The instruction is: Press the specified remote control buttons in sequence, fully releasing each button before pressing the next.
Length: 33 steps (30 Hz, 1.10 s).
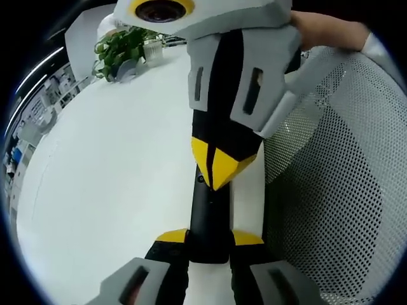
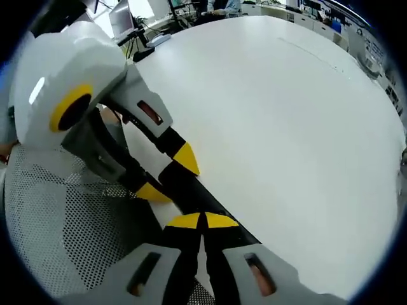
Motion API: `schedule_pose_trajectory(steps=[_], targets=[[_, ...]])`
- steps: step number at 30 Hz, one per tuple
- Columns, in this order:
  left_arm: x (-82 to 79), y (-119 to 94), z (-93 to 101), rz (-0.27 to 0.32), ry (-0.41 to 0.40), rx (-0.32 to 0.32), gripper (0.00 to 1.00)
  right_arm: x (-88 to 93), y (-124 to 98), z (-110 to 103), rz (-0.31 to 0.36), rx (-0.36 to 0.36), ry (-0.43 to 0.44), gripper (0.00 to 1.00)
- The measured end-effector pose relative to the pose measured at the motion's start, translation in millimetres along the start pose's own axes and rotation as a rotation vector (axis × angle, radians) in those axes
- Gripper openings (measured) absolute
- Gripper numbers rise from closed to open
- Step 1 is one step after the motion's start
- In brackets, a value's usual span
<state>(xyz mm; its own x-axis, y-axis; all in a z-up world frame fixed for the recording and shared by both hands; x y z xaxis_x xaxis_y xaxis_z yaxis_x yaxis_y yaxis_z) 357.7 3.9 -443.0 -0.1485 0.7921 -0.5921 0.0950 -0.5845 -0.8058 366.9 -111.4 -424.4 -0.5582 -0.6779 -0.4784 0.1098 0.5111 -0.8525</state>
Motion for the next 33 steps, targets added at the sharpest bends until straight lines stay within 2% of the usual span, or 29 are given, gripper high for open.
schedule_pose_trajectory(steps=[6,12,17,25,27,33], targets=[[-0.8,0.8,0.2,-0.004,0.026,0.0,0.24,-0.4,2.3,-0.8,0.0,-0.006,-0.006,0.0],[-0.7,0.8,-0.1,0.002,0.011,-0.003,0.24,1.7,5.6,-2.6,-0.027,-0.006,-0.03,0.0],[-0.1,0.8,-0.4,0.011,0.003,-0.004,0.25,2.1,4.5,-2.6,-0.01,-0.009,-0.049,0.0],[1.2,1.3,-1.1,0.031,-0.002,-0.007,0.25,-0.2,6.1,-0.2,-0.022,-0.003,0.039,0.0],[1.1,1.4,-1.1,0.031,0.0,-0.007,0.25,-1.0,6.5,-1.6,-0.028,0.0,0.02,0.0],[0.9,1.3,-0.7,0.036,0.001,-0.008,0.25,-2.1,6.7,-1.1,-0.04,0.012,0.04,0.0]])
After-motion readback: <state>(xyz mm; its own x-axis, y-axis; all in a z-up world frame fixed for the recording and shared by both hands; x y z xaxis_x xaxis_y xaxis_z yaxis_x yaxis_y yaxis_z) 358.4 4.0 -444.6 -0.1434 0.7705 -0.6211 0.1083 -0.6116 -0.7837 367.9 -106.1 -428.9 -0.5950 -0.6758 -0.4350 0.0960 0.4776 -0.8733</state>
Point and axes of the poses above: the point that each gripper's makers call its tool centre point, and the gripper's own axes: y roughly forward along the fingers, z roughly to its right, x roughly out of its underside, the point moved 9 cm from there along -y, roughly backward along the fingers, and after that the axes turned 5 degrees about z, right-handed, at the moved point
